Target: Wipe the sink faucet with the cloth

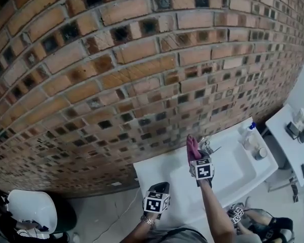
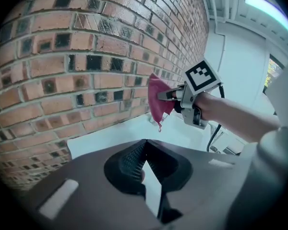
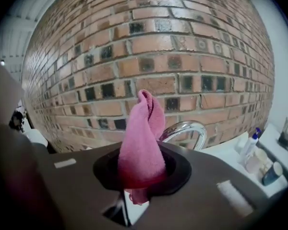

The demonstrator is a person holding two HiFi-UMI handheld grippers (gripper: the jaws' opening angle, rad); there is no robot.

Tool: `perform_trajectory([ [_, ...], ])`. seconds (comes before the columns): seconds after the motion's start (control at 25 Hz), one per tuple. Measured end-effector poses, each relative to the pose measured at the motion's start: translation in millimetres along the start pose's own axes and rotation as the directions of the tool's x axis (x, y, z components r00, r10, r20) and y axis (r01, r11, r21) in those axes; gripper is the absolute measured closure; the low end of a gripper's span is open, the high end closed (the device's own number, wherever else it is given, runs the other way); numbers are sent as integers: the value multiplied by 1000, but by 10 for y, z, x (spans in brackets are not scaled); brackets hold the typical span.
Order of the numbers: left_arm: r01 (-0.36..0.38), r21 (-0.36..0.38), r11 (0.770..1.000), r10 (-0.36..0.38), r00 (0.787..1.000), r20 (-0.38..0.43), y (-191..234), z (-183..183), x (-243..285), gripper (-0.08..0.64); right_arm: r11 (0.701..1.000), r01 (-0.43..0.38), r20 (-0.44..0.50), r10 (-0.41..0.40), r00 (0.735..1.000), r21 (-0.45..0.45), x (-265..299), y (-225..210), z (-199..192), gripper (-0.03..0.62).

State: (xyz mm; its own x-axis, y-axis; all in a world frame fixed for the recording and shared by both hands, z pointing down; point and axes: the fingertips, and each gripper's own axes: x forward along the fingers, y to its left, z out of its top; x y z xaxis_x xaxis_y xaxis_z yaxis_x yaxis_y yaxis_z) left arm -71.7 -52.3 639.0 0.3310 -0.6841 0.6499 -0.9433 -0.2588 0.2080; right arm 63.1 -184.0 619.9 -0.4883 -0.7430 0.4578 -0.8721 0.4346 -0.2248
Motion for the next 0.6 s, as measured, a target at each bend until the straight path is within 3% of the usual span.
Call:
perform_trajectory([
  [0.16,16,19,1000,-16,1000,23,111,209,69,540,990,41,-40,-47,998,-136,288,-105,148,526],
  [0.36,34,25,999,-35,999,32,235,376,193,540,955,88,-72,-113,991,-284,627,-271,344,523],
  [0.44,41,18,999,-41,999,23,269,375,245,540,945,126,-68,-153,986,-301,678,-393,409,523],
  [0.6,69,5,998,-69,998,8,242,383,344,540,947,222,-56,-241,969,-233,651,-815,499,525],
])
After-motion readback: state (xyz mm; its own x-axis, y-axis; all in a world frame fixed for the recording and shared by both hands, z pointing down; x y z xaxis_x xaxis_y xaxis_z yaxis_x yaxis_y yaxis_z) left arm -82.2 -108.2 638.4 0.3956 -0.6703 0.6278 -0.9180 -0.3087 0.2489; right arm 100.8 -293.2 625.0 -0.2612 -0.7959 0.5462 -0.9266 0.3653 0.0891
